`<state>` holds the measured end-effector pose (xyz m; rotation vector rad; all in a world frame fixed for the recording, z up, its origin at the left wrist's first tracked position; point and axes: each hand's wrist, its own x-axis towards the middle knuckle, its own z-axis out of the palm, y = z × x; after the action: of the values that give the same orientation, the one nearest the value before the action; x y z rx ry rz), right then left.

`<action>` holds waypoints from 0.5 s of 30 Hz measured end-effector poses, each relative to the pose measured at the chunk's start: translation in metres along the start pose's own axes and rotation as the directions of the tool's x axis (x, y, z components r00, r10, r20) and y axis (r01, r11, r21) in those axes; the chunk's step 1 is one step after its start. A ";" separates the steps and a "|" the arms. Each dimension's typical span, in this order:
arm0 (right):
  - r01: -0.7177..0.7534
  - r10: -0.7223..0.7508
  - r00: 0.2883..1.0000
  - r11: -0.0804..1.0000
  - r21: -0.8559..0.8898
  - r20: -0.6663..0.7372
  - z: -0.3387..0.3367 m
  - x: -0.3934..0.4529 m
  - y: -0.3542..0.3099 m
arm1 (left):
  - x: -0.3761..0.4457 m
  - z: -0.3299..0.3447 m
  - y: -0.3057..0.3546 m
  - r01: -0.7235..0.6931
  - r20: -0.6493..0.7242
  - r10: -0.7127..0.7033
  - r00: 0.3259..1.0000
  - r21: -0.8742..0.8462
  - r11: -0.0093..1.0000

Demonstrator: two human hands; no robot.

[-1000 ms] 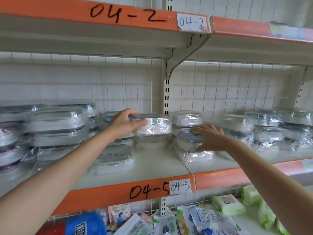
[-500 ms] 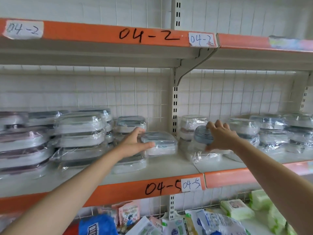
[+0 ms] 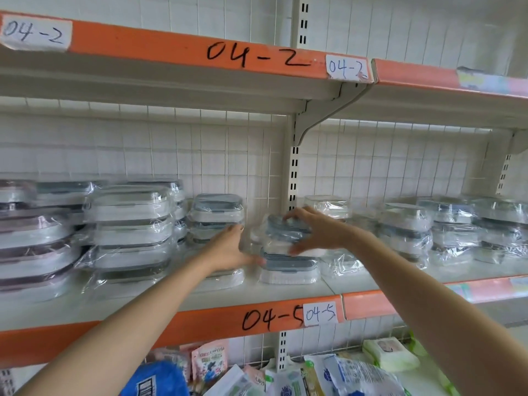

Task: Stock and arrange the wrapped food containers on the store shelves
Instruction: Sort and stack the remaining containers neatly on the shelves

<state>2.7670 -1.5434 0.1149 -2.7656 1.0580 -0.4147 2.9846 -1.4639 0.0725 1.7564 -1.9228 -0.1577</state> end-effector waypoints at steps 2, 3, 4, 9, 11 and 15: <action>0.029 -0.021 0.997 0.994 -0.102 0.076 0.014 0.007 0.001 | -0.006 -0.006 -0.004 -0.006 -0.032 0.005 0.999 -0.034 0.999; 0.029 -0.018 0.995 0.993 -0.118 0.094 0.017 0.008 0.003 | -0.007 -0.007 -0.003 -0.035 -0.036 0.034 0.999 -0.038 0.999; 0.008 0.001 0.994 0.996 -0.086 0.107 0.015 0.006 0.008 | -0.008 -0.008 -0.001 -0.070 -0.027 0.069 0.997 -0.043 0.997; -0.223 0.212 0.961 0.974 0.041 0.176 -0.007 -0.022 0.050 | 0.000 0.001 0.030 -0.217 0.054 0.215 0.975 0.033 0.976; -0.323 0.327 0.920 0.945 -0.054 0.214 -0.004 -0.035 0.066 | 0.005 0.009 0.044 -0.246 0.087 0.239 0.967 0.085 0.966; -0.362 0.420 0.894 0.883 -0.298 0.158 0.011 -0.046 0.085 | 0.016 0.028 0.051 -0.251 0.121 0.228 0.966 0.230 0.940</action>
<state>2.6840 -1.5749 0.0751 -2.6167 1.6674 0.0914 2.9264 -1.4784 0.0750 1.6689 -2.2884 0.0910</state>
